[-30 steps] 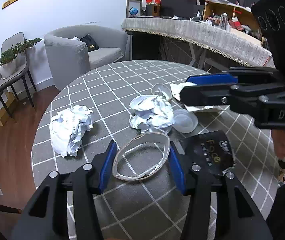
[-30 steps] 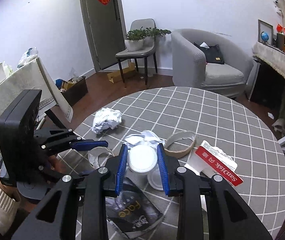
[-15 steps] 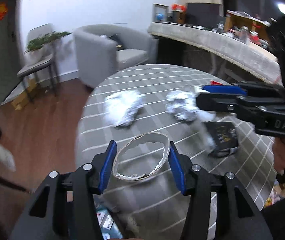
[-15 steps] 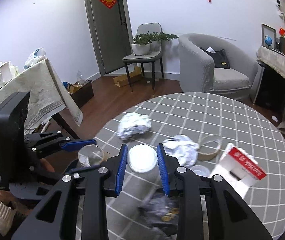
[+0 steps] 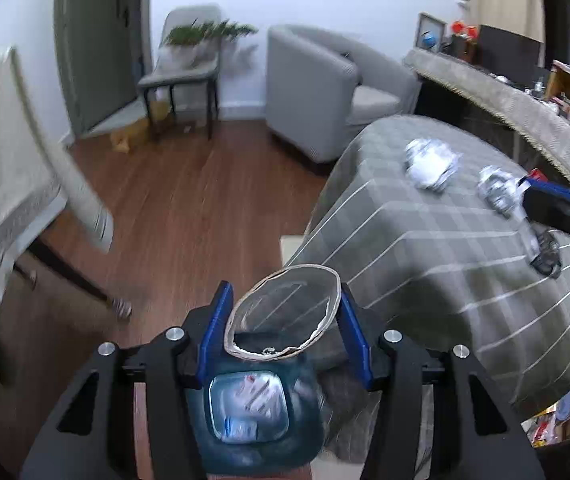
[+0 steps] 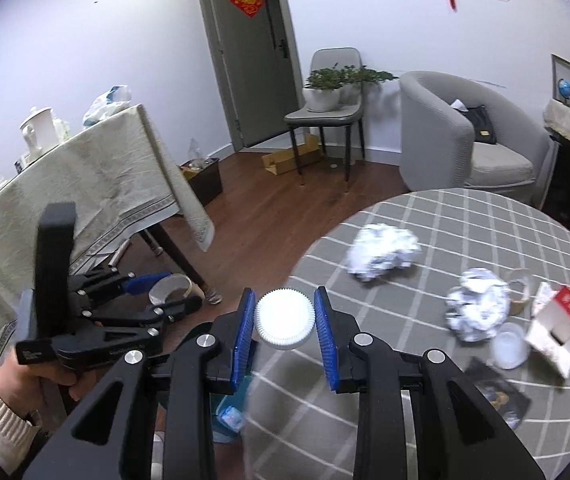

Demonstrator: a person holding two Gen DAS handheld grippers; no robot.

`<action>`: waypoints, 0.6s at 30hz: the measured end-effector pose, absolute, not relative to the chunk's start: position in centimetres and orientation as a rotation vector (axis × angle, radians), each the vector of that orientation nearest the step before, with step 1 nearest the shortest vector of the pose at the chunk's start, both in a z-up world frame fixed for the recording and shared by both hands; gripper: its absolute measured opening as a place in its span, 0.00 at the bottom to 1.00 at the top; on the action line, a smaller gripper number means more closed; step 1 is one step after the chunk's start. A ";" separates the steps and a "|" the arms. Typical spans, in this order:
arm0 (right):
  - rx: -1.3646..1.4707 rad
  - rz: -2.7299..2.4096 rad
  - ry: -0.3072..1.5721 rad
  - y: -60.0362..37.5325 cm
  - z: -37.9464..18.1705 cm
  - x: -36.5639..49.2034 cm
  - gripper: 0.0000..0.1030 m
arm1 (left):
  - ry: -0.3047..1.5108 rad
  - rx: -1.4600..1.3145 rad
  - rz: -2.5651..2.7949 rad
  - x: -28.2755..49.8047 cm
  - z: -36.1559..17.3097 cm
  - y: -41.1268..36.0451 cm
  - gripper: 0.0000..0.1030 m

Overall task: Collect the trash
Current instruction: 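Carry the clear ring into the teal bin and open the left gripper while the right carries the lid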

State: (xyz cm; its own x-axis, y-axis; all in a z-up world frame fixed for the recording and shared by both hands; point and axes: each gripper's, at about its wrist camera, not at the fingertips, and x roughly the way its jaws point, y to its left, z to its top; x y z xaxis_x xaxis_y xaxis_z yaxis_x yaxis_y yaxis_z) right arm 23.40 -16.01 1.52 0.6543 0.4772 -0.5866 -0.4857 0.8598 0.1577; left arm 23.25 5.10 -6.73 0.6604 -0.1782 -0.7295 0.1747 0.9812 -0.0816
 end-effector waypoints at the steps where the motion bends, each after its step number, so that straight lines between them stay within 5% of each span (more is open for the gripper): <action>1: -0.016 0.556 0.665 -15.2 1.4 23.4 0.30 | 0.842 -0.021 -0.197 23.1 -7.3 5.8 0.53; 18: -0.066 0.645 0.791 -5.7 -3.1 24.9 0.30 | 1.188 -0.155 -0.124 22.3 -18.1 12.7 0.54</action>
State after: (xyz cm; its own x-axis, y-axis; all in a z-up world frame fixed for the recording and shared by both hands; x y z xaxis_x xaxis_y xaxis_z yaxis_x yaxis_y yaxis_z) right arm 24.86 -5.71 -3.09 0.5231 0.5142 -0.6796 -0.5620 0.8076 0.1785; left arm 22.27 12.74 -18.13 0.3689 -0.1770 -0.9124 0.0145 0.9827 -0.1848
